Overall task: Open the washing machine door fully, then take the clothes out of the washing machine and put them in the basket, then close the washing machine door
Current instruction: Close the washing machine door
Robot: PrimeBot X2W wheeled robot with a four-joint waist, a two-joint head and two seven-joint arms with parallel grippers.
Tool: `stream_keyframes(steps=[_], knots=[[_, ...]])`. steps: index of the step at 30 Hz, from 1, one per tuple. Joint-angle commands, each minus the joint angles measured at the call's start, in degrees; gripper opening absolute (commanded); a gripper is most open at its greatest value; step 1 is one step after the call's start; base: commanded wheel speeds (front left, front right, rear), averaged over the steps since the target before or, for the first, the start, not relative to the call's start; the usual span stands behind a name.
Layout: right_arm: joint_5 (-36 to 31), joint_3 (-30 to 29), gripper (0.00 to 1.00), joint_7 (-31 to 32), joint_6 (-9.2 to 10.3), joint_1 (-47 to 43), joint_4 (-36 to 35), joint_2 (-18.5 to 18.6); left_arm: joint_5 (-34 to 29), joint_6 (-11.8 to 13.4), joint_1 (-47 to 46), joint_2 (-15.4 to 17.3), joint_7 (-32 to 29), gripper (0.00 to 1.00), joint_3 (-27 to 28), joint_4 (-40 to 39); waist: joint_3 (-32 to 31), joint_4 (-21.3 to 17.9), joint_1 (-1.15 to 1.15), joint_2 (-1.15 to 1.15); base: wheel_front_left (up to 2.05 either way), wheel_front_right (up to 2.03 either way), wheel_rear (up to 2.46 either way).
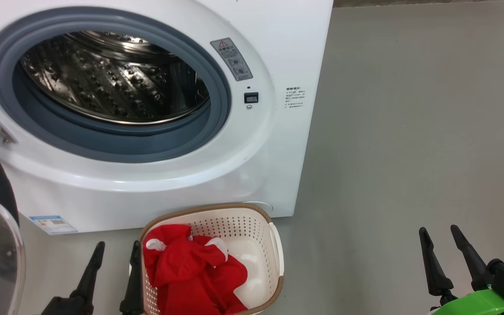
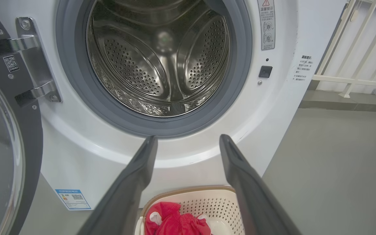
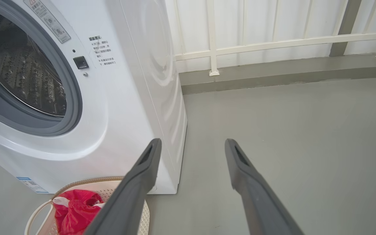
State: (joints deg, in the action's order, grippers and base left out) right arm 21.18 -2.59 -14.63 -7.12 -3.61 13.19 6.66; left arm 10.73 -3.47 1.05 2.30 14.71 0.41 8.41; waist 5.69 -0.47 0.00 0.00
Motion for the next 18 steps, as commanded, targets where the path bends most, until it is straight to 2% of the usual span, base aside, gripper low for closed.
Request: stream_keyframes(steps=[1,18], knots=[[-0.01,1.22,1.00,-0.37,-0.36,0.82,-1.13,0.90,0.31,0.35,-1.84,0.58,0.29,1.00,1.78,-1.43,0.04,0.07,0.00,0.00,-0.82,0.82,0.00],[-0.12,1.24,1.00,-0.37,-0.36,1.13,-1.24,1.14,0.69,0.61,-2.06,0.58,0.29,1.00,1.90,-1.85,0.58,0.61,0.00,0.00,-1.24,1.24,0.00]])
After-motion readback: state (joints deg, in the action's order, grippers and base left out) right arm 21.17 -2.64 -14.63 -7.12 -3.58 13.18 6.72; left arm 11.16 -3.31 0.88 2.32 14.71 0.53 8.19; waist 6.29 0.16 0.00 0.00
